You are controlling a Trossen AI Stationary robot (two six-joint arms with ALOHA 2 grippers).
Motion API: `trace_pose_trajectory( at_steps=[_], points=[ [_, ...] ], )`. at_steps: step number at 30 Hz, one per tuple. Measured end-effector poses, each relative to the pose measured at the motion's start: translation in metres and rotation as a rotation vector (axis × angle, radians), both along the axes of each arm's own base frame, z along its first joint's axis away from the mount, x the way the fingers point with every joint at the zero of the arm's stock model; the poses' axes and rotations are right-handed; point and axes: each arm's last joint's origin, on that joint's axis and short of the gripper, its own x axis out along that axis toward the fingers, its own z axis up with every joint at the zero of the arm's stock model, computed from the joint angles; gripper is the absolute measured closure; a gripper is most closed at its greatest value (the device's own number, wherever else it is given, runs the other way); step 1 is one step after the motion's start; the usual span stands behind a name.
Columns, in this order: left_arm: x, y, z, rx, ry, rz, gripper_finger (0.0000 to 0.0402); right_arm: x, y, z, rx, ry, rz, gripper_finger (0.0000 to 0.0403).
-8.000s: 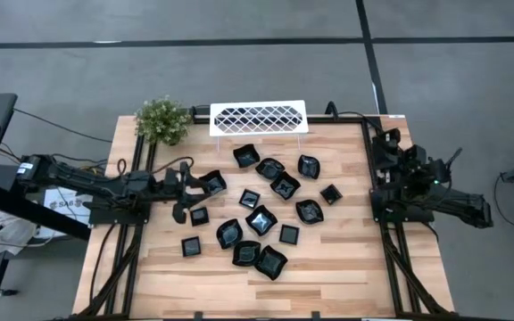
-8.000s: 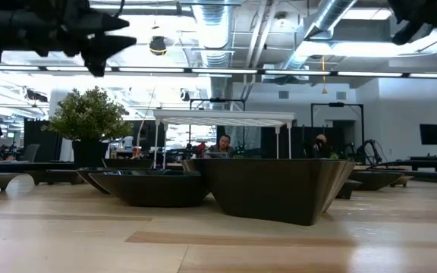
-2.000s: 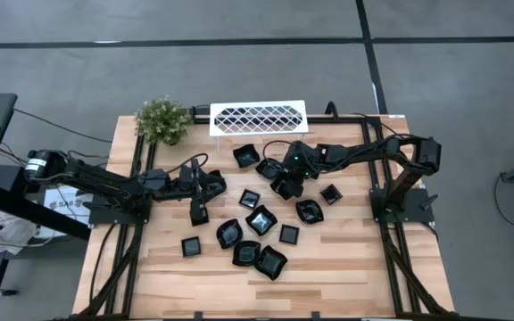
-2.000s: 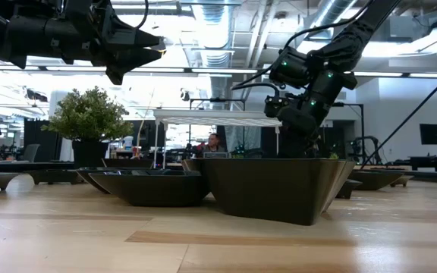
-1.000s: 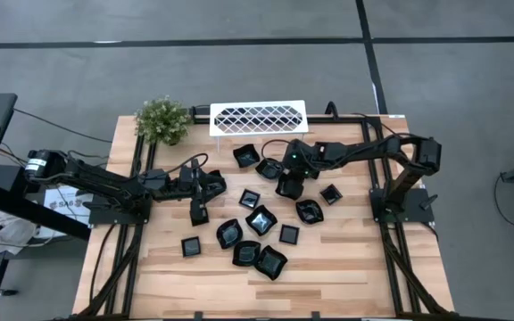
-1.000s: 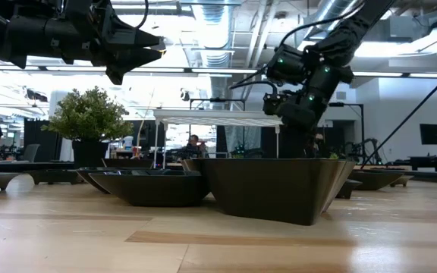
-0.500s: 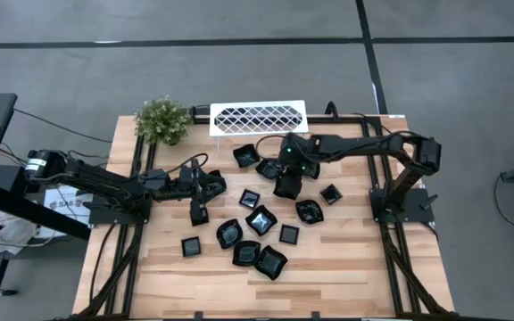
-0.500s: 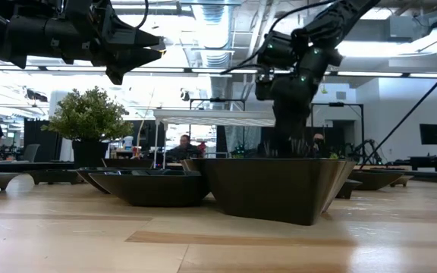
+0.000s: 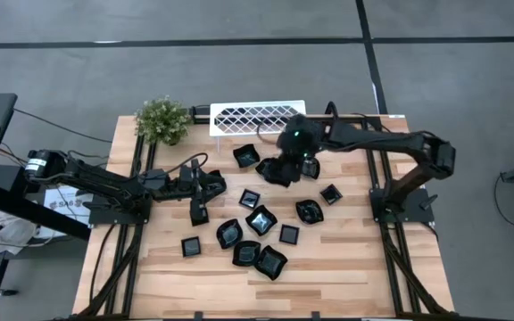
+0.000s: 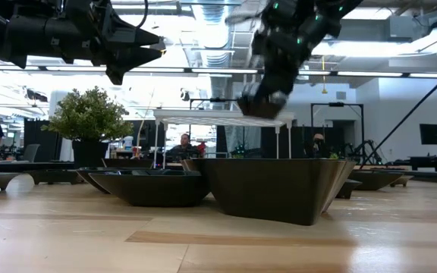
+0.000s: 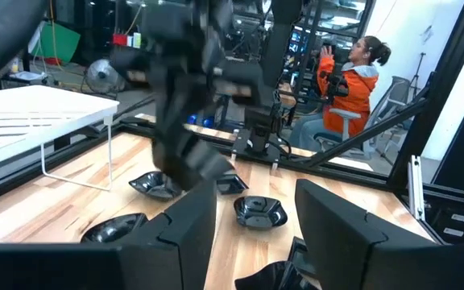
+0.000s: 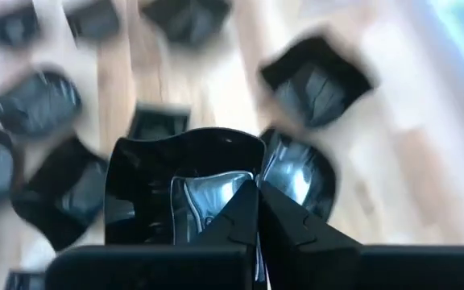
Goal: Pick & Place Mini shaped plates
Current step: Put the black distorted square plate on the shelf
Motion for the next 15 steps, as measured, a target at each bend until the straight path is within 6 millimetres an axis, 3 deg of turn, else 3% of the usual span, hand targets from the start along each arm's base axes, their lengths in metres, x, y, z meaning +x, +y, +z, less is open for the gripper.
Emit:
trace_pose_trajectory(
  at_steps=[8,15],
  points=[
    [0.0,0.0,0.001,-0.001,-0.01,0.0,0.0229,-0.024,-0.034,0.05,-0.076,-0.287,-0.174,0.0401],
    [0.0,0.0,0.002,-0.002,-0.02,0.0,0.0229,-0.047,-0.086,0.054,-0.032,-0.387,-0.438,0.0401]
  ],
)
